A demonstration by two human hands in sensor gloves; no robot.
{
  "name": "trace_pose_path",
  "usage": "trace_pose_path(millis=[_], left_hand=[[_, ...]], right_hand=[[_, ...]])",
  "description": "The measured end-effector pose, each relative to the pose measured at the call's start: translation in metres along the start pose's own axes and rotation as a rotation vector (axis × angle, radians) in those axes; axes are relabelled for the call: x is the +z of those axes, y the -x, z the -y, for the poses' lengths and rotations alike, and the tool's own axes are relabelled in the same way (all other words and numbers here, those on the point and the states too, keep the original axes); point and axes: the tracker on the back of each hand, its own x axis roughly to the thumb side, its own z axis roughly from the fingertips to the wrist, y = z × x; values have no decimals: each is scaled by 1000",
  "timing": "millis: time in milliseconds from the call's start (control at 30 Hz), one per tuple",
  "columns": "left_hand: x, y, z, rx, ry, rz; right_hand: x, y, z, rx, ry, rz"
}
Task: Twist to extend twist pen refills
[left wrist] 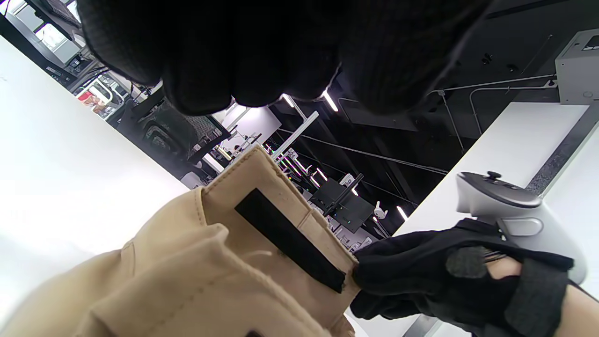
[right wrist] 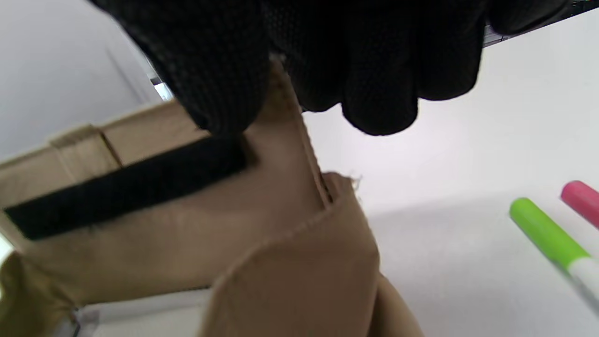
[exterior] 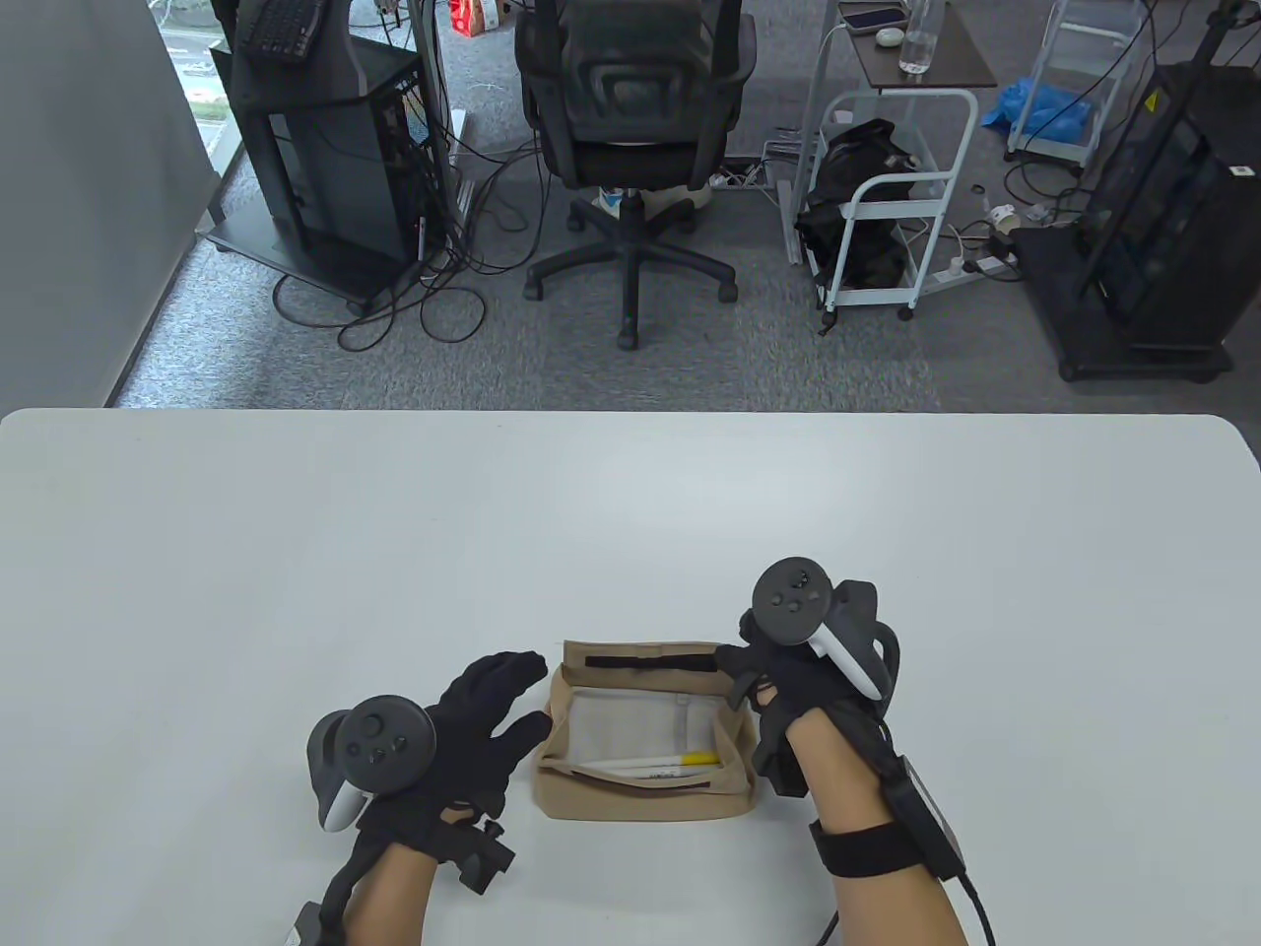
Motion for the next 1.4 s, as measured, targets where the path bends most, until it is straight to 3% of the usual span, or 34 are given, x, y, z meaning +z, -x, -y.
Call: trace_pose_path(millis=[167,367,567,767,1000,1400], left_hand=[[-2,-8,4,-42,19,30],[-18,-42,12,-174,21,103],[-58,-75,50,-369,140,127],[-73,-59,106,-589,391,44],[-61,-43,133,-749,582,-66],[-57,-42,143,-797,596,-95]], right_hand=[[-4,3,-8,0,-5,7],[-4,2,-8,1,2,10],[-4,2,-8,12,7,9],[-4,3,-10,12,15,3],[-4,2,-11,26,22,0],[-4,2,-13,38,26,-7]])
